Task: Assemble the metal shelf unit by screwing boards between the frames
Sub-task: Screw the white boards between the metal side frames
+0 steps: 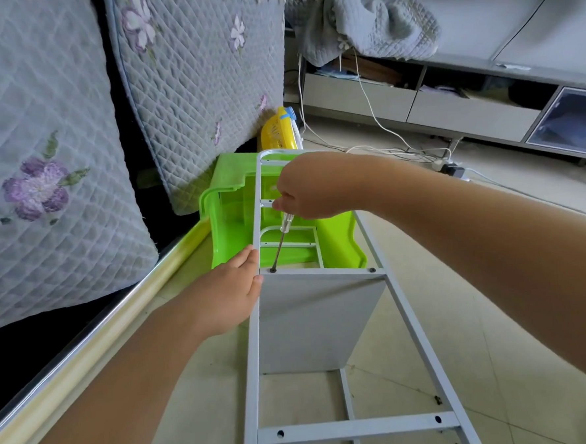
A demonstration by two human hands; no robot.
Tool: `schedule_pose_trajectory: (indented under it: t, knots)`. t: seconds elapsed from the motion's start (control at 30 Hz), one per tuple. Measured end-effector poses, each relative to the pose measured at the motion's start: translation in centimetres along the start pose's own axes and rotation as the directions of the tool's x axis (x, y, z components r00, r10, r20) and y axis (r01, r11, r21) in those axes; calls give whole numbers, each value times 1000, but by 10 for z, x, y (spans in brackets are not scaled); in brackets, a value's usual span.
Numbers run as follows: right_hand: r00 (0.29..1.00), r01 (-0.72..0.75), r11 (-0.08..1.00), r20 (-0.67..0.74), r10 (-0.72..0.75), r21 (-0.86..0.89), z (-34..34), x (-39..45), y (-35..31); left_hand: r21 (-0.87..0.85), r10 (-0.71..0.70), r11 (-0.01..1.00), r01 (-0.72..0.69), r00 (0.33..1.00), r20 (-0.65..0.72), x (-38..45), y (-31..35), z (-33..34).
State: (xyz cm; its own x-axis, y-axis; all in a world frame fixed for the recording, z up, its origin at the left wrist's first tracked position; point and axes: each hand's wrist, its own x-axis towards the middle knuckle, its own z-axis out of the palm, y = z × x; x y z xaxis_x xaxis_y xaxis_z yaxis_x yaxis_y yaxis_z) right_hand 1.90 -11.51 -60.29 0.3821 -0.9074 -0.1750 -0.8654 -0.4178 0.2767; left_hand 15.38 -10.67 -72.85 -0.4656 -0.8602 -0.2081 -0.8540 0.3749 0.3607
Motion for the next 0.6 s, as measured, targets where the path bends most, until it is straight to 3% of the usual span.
schedule_pose_trajectory:
  t: [0.1, 0.27, 0.6]
  knots:
    - [998, -57, 998, 0, 57, -7, 2, 3, -4, -22, 0, 1000, 0, 1000, -1, -1, 0, 0]
    - [995, 17, 997, 93, -23, 69, -1, 0, -8, -50, -6, 999, 7, 1000, 5, -2, 0, 0]
    - [993, 101, 994, 65, -98, -43, -10, 4, -8, -59, -2, 998, 1, 1000, -12, -5, 0, 1]
